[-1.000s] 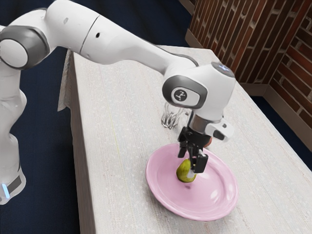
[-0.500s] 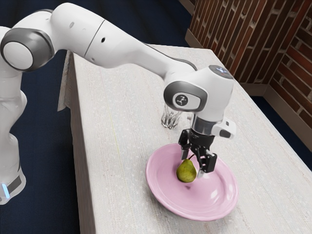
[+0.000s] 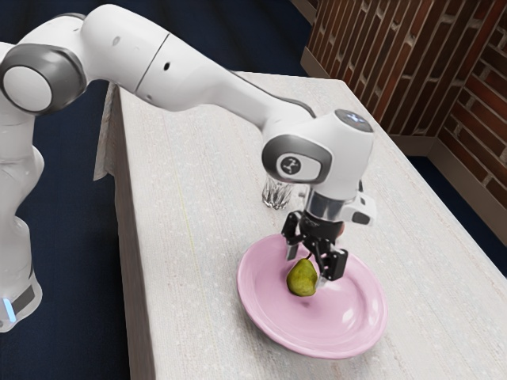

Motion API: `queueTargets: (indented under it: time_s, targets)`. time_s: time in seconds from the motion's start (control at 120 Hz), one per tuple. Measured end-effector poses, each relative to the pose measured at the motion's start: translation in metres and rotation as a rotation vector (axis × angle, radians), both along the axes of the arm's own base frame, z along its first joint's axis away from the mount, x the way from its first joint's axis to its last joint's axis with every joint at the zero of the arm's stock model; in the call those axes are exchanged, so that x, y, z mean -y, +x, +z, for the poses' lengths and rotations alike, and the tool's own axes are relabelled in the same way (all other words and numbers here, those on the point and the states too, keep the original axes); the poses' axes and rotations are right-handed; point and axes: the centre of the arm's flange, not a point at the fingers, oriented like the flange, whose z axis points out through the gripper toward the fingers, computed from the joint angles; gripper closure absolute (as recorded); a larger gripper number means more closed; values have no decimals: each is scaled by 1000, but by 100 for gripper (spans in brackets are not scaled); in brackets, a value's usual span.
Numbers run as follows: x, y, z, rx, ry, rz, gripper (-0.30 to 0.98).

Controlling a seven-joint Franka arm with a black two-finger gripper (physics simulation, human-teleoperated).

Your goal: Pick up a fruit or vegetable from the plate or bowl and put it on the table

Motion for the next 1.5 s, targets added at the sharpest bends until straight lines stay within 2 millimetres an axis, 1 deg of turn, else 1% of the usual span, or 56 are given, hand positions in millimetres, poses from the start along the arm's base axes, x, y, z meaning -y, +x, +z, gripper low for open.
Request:
queueTargets:
  time_s: [0.233, 0.55, 1.033, 1.292, 1.5]
  targets:
    - [5, -3, -2, -11, -3, 16, 2]
    - [2, -3, -15, -39, 5, 40, 2]
    - [5, 0, -25, -40, 1, 56, 3]
    - [6, 0, -25, -37, 2, 59, 20]
    - [5, 1, -25, -36, 3, 63, 28]
